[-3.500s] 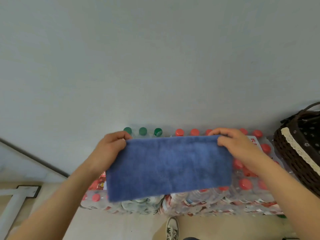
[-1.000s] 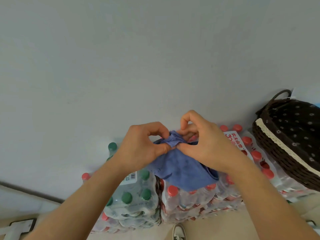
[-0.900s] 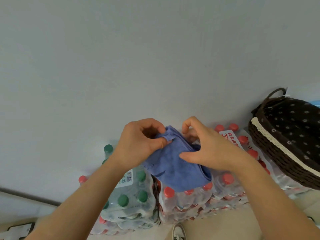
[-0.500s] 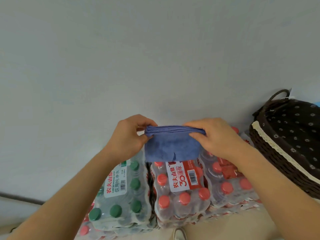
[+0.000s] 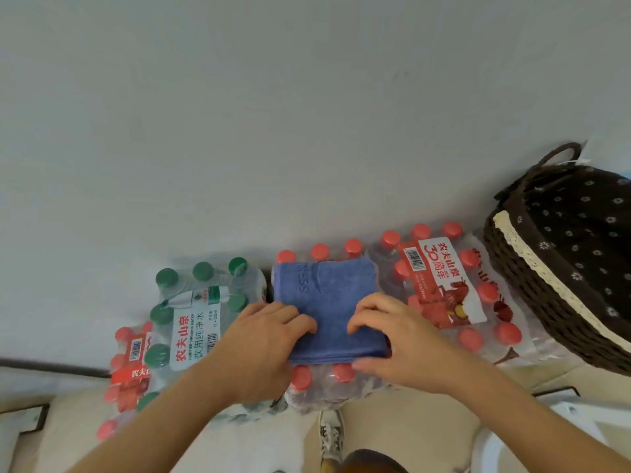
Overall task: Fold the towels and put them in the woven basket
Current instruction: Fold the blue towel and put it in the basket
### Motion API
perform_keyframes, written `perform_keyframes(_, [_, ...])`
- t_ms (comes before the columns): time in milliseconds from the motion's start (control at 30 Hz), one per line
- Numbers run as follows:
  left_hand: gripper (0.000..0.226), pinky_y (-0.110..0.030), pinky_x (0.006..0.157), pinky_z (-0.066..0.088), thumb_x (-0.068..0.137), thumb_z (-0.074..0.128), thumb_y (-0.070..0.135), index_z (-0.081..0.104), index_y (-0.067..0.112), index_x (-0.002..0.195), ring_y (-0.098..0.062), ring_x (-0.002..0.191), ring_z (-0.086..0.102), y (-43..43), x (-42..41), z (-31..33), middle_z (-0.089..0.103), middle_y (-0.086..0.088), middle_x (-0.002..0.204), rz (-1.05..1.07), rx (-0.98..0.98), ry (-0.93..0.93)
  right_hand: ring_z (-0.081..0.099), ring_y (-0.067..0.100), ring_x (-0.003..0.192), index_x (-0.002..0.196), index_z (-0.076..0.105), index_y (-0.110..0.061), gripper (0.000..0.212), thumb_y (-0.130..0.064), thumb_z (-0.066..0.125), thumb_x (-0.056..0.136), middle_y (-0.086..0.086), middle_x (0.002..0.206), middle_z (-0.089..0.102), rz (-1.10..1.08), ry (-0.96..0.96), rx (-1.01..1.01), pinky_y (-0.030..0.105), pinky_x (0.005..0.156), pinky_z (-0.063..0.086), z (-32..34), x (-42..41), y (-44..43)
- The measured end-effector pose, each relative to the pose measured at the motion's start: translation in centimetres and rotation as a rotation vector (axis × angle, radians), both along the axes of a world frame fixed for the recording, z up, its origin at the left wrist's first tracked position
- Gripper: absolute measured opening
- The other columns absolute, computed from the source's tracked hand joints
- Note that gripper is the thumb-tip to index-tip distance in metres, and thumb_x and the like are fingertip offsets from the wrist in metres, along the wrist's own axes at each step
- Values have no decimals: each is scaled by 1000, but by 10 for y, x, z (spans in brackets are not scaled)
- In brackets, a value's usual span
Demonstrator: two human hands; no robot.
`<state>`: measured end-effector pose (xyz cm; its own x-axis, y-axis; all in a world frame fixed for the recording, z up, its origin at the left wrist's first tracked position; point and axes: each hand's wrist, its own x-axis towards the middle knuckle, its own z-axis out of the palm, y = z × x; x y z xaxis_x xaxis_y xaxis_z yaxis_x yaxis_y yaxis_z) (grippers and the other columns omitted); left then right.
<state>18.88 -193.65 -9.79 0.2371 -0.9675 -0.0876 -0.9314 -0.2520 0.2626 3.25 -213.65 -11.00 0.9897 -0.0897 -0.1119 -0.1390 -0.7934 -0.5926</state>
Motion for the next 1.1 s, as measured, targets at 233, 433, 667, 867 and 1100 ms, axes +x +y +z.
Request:
perform_keyframes(233, [35, -32, 59, 50, 74, 50, 51, 64, 27, 96, -17, 73, 60, -12, -13, -13, 60, 8, 86, 46, -33, -64, 62, 4, 81, 95, 58, -31, 18, -32, 70, 83, -10, 88, 65, -681, 71, 349, 32, 76, 54, 2, -9, 2])
perform_keyframes(433, [47, -36, 56, 52, 72, 48, 51, 58, 24, 109, -22, 71, 59, -14, -11, -19, 60, 2, 87, -16, -29, -151, 61, 9, 67, 96, 52, -32, 28, -28, 73, 80, -5, 74, 62, -740, 135, 356, 26, 60, 49, 1, -3, 22])
perform_keyframes(667, [50, -33, 51, 52, 62, 75, 42, 60, 22, 105, -22, 72, 56, -11, -10, -16, 57, 0, 89, -95, -4, -175, 65, 9, 51, 108, 48, -19, 35, -15, 72, 82, 5, 82, 60, -885, 140, 612, 19, 43, 47, 16, -4, 26])
perform_keyframes(867, [38, -33, 54, 50, 60, 74, 21, 64, 18, 97, -23, 70, 57, -8, -17, -16, 58, -2, 85, -99, -8, -251, 53, 16, 65, 91, 41, -22, 32, -17, 70, 78, -3, 78, 50, -747, 130, -21, 36, 57, 47, 3, -2, 35])
perform_keyframes(1100, [18, -27, 38, 37, 61, 53, 9, 59, 15, 78, -21, 55, 52, -15, -20, -14, 54, -2, 68, -121, -4, -306, 54, 21, 76, 96, 60, -16, 28, -30, 48, 74, 0, 88, 53, -130, -156, -431, 38, 61, 49, -9, 4, 65])
